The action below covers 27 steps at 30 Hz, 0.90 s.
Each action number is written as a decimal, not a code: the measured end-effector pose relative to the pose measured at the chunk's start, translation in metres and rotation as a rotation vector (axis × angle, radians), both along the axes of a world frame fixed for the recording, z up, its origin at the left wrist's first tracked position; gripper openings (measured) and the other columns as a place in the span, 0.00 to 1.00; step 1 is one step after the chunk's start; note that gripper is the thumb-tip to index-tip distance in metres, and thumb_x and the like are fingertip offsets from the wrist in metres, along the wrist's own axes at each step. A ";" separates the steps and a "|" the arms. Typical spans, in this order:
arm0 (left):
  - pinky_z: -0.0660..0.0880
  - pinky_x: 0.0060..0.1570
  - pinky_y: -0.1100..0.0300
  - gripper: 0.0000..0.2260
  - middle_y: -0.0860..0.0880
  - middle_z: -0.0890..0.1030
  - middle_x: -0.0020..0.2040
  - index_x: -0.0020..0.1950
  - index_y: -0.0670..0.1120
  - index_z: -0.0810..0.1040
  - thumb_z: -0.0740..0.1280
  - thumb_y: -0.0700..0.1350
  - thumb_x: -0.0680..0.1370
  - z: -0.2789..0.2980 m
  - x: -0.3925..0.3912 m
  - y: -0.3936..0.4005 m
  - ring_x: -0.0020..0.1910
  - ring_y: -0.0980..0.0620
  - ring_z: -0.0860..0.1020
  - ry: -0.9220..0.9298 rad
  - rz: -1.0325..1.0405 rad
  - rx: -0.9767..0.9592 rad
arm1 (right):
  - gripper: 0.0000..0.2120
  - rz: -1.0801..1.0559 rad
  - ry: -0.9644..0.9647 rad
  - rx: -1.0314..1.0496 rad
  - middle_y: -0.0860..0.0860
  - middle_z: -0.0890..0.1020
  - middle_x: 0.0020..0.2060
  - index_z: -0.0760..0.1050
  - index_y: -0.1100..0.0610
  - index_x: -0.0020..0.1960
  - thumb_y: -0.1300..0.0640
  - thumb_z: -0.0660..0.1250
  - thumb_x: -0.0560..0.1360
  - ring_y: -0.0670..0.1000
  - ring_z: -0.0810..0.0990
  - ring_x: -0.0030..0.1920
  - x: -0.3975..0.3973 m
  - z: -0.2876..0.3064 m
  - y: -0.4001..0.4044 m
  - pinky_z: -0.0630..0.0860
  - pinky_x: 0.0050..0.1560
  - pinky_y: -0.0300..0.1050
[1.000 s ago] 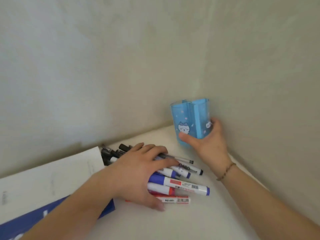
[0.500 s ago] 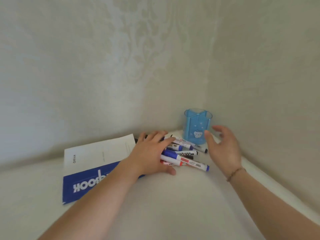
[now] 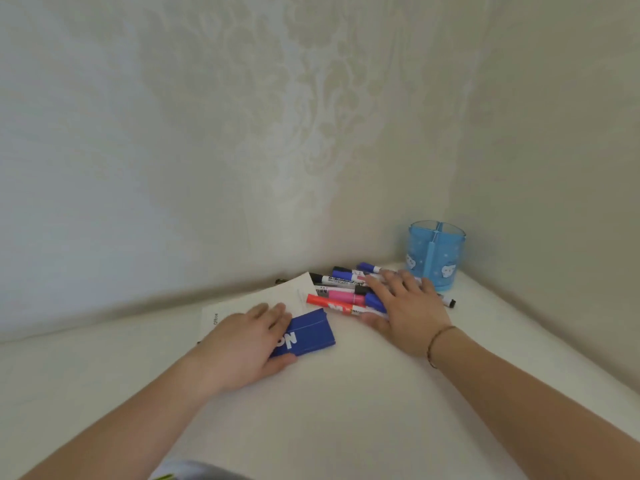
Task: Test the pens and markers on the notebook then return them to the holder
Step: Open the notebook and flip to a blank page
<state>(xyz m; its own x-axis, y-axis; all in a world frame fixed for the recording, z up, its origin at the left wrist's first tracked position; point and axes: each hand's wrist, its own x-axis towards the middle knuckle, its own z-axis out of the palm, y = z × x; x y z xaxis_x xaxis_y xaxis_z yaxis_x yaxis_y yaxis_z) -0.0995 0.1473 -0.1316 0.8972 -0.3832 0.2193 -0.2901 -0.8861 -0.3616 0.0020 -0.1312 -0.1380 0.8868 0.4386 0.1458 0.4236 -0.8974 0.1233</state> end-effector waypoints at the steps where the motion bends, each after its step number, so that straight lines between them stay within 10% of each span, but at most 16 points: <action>1: 0.80 0.29 0.58 0.30 0.45 0.83 0.56 0.56 0.43 0.84 0.52 0.62 0.75 -0.004 0.001 0.000 0.47 0.49 0.84 -0.061 -0.063 0.057 | 0.36 0.002 -0.003 0.008 0.48 0.56 0.78 0.45 0.42 0.77 0.28 0.37 0.73 0.57 0.53 0.77 0.002 -0.001 0.003 0.54 0.73 0.60; 9: 0.69 0.18 0.60 0.19 0.49 0.78 0.29 0.43 0.44 0.83 0.54 0.48 0.79 0.034 -0.022 0.024 0.21 0.45 0.75 -0.475 -0.137 -0.226 | 0.32 -0.024 0.021 0.117 0.49 0.55 0.78 0.48 0.44 0.77 0.32 0.47 0.77 0.57 0.49 0.78 0.002 -0.007 0.013 0.51 0.75 0.61; 17: 0.76 0.27 0.61 0.16 0.49 0.84 0.46 0.48 0.42 0.84 0.57 0.45 0.79 -0.012 -0.032 0.009 0.42 0.52 0.84 -0.363 -0.425 -0.190 | 0.28 0.236 -0.042 0.394 0.47 0.66 0.73 0.62 0.45 0.74 0.44 0.63 0.76 0.52 0.60 0.74 -0.006 -0.006 0.023 0.61 0.73 0.54; 21: 0.74 0.32 0.63 0.18 0.49 0.85 0.49 0.50 0.41 0.84 0.55 0.45 0.81 -0.018 -0.034 0.016 0.46 0.52 0.84 -0.362 -0.414 -0.237 | 0.10 0.499 -0.040 0.738 0.42 0.78 0.57 0.80 0.48 0.50 0.54 0.67 0.70 0.44 0.70 0.64 -0.022 -0.005 0.028 0.68 0.65 0.42; 27: 0.74 0.26 0.61 0.14 0.49 0.84 0.48 0.54 0.44 0.79 0.55 0.45 0.80 -0.013 -0.035 0.024 0.45 0.52 0.83 -0.264 -0.424 -0.272 | 0.09 0.419 -0.077 0.636 0.38 0.79 0.53 0.80 0.44 0.48 0.43 0.65 0.73 0.45 0.71 0.60 -0.034 -0.015 0.042 0.70 0.62 0.47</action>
<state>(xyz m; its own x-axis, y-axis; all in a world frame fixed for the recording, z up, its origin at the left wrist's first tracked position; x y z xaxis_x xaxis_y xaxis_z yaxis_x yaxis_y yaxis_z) -0.1342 0.1718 -0.1446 0.5784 -0.5965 0.5564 -0.5717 -0.7830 -0.2451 -0.0319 -0.0887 -0.1530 0.6421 0.5470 0.5372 0.7552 -0.5717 -0.3205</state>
